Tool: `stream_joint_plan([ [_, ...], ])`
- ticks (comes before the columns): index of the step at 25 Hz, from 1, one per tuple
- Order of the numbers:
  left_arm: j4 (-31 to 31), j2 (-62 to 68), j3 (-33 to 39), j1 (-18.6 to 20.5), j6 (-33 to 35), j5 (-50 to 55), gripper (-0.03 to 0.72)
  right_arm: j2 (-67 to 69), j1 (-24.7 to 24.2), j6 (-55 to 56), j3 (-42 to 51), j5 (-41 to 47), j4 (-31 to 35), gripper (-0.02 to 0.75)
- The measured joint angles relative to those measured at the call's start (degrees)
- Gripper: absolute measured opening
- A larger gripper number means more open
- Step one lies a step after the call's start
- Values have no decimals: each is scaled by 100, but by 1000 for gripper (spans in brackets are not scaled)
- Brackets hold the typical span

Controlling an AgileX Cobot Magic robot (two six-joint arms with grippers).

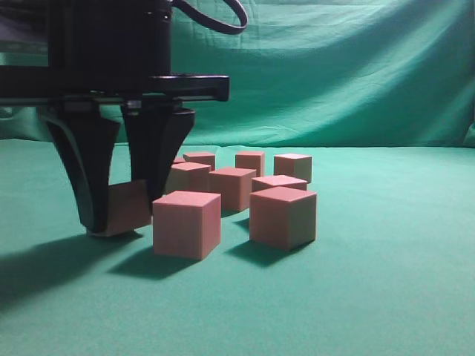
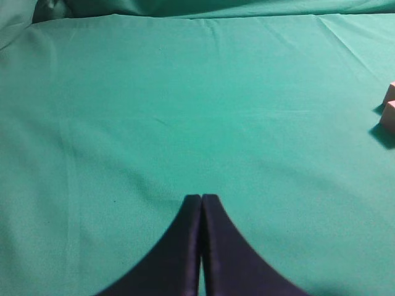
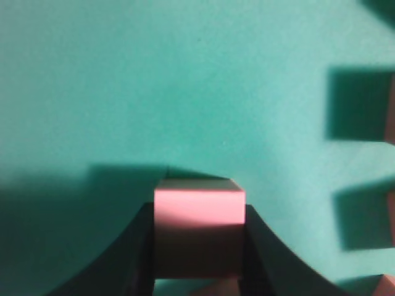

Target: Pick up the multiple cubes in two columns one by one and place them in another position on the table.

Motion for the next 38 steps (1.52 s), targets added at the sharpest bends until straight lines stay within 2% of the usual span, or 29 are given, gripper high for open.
stream_joint_plan([
  [10, 0, 0, 0, 0, 0, 0, 0, 13, 0, -26, 0, -10, 9, 259],
  [16, 0, 0, 0, 0, 0, 0, 0, 26, 0, -339, 0, 12, 209, 548],
  [18, 0, 0, 0, 0, 0, 0, 0, 26, 0, -405, 0, 12, 221, 607],
  [26, 0, 0, 0, 0, 0, 0, 0, -571, 7, -451, -240, 93, -173, 596],
  [29, 0, 0, 0, 0, 0, 0, 0, -811, 7, -451, -684, 431, -207, 454],
  [31, 0, 0, 0, 0, 0, 0, 0, -995, 7, -451, -1002, 708, -219, 329],
  [34, 0, 0, 0, 0, 0, 0, 0, -1333, 7, -451, -1390, 1029, -219, 102],
  [37, 0, 0, 0, 0, 0, 0, 0, -1797, 7, -451, -1534, 1106, -227, 0],
  [38, 0, 0, 0, 0, 0, 0, 0, -1969, 7, -456, -1545, 1089, -238, 0],
])
